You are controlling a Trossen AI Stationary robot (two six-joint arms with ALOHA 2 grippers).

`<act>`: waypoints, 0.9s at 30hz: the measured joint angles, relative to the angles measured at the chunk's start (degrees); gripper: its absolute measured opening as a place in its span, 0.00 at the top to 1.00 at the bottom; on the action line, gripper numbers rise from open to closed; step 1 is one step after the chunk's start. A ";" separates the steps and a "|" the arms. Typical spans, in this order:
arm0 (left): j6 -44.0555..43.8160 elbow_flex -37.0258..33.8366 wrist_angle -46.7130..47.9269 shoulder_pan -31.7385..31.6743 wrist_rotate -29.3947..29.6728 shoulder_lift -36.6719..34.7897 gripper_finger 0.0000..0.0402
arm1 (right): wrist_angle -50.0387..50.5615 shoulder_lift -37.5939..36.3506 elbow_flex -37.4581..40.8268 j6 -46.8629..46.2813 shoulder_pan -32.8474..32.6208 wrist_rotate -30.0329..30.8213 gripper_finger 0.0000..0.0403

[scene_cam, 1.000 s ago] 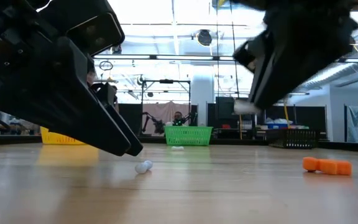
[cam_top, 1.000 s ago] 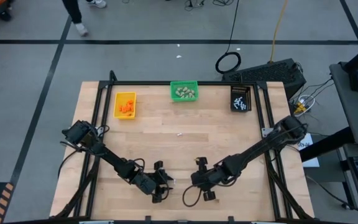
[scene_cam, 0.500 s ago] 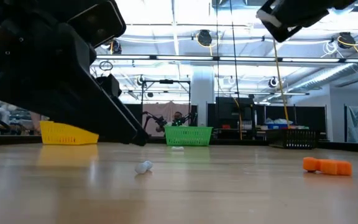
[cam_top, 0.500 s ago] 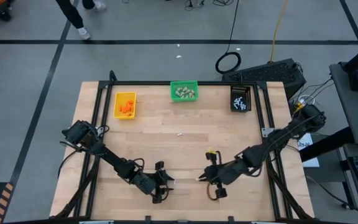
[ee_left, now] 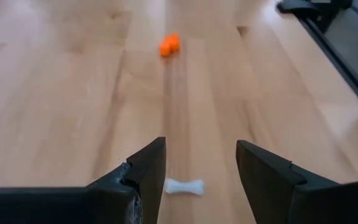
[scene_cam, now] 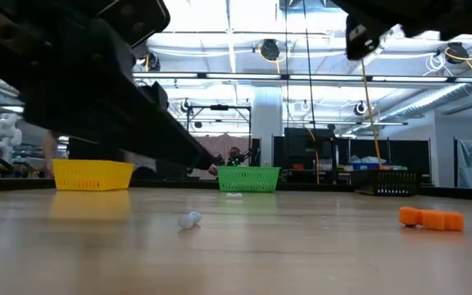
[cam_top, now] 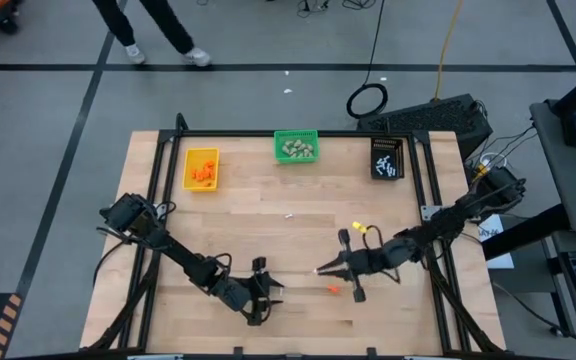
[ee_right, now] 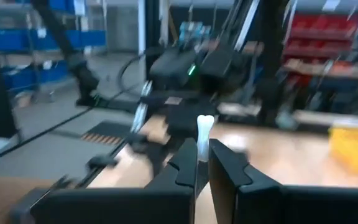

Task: Sort Halloween decoration
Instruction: Put the white bone toy into the black bin

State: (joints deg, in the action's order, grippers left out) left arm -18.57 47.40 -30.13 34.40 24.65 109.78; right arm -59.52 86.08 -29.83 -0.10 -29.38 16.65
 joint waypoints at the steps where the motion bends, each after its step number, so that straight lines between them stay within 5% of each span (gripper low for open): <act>1: 0.43 0.00 -0.30 -0.05 0.74 -0.02 0.52 | -2.10 0.00 0.38 1.67 0.61 -0.02 0.98; 11: 6.46 0.00 -6.86 -1.46 2.95 -0.11 0.52 | -11.00 -0.02 0.75 10.92 5.84 -2.52 0.98; 27: 12.00 0.00 -12.76 -2.26 3.36 -0.11 0.52 | -15.71 -0.07 1.94 8.33 6.07 -4.95 0.98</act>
State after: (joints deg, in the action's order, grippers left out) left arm -6.57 47.40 -42.89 32.14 28.01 109.67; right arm -75.23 86.02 -27.89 8.23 -23.31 11.70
